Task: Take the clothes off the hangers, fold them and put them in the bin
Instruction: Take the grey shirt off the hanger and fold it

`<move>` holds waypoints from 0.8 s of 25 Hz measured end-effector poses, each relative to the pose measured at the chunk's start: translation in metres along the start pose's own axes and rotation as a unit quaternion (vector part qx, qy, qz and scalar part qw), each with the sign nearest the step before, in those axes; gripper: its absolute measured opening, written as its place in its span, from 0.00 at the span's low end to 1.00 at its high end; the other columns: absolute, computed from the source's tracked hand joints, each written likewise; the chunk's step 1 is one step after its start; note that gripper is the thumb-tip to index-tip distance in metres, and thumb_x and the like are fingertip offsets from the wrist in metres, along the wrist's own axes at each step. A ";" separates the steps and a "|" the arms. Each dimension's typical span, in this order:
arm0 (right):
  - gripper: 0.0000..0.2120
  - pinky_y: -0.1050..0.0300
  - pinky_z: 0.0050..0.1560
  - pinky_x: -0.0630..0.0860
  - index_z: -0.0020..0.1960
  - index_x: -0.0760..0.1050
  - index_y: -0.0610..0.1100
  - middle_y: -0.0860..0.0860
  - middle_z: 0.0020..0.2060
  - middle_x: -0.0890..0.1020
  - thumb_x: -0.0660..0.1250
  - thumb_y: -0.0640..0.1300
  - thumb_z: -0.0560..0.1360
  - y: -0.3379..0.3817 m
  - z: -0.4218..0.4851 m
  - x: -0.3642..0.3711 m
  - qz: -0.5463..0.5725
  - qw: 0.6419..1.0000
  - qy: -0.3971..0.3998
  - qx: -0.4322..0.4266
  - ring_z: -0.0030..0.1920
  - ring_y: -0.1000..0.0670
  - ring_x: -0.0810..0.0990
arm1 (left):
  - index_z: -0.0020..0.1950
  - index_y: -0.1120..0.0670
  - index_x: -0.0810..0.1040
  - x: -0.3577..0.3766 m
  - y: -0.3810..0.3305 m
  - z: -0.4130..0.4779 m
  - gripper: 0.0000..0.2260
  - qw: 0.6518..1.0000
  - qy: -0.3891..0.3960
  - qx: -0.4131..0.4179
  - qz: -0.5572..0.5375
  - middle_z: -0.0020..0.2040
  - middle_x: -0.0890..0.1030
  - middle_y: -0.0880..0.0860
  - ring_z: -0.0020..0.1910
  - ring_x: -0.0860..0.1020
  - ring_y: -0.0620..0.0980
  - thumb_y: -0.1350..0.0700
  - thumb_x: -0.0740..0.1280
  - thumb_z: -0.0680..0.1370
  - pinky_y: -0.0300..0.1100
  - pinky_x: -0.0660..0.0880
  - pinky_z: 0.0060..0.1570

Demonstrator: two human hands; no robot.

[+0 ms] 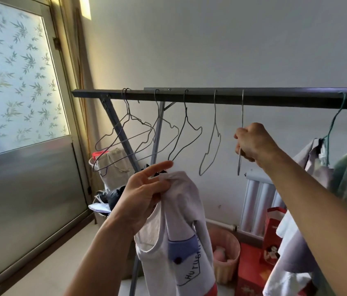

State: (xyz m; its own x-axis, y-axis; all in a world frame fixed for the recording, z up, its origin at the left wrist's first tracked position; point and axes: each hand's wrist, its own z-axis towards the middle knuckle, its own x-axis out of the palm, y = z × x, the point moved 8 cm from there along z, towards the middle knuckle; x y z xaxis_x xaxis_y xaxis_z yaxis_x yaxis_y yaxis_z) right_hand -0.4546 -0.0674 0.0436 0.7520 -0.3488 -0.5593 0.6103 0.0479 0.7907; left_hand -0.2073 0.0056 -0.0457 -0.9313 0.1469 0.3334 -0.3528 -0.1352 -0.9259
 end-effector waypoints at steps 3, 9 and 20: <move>0.26 0.47 0.50 0.72 0.60 0.71 0.36 0.40 0.51 0.79 0.48 0.58 0.82 0.007 -0.017 -0.020 -0.247 0.963 -0.101 -0.042 0.50 0.38 0.79 | 0.59 0.57 0.81 0.002 -0.005 -0.002 0.18 1.000 -0.003 0.012 0.017 0.44 0.84 0.60 0.41 0.80 0.53 0.73 0.64 0.75 0.39 0.79 0.44; 0.06 0.52 0.45 0.76 0.48 0.79 0.50 0.53 0.43 0.77 0.64 0.49 0.78 0.071 -0.116 0.053 -0.144 0.899 0.045 -0.412 0.44 0.51 0.76 | 0.60 0.55 0.80 0.009 -0.009 0.000 0.16 0.998 -0.011 0.029 0.054 0.47 0.83 0.62 0.43 0.80 0.54 0.69 0.67 0.75 0.43 0.79 0.45; 0.03 0.61 0.36 0.67 0.46 0.71 0.45 0.53 0.39 0.75 0.65 0.43 0.77 0.081 -0.129 0.096 -0.122 0.900 0.041 -0.417 0.39 0.52 0.73 | 0.66 0.54 0.74 -0.022 -0.014 -0.014 0.15 0.997 -0.027 0.039 0.058 0.48 0.85 0.59 0.45 0.83 0.52 0.63 0.64 0.80 0.46 0.80 0.53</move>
State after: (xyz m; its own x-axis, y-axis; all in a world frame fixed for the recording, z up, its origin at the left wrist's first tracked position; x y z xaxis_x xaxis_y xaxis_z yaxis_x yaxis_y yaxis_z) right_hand -0.3007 0.0239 0.0218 0.5650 -0.3754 -0.7348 0.7083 0.6774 0.1986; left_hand -0.1811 0.0179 -0.0423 -0.9691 0.0727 0.2359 -0.2463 -0.2249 -0.9427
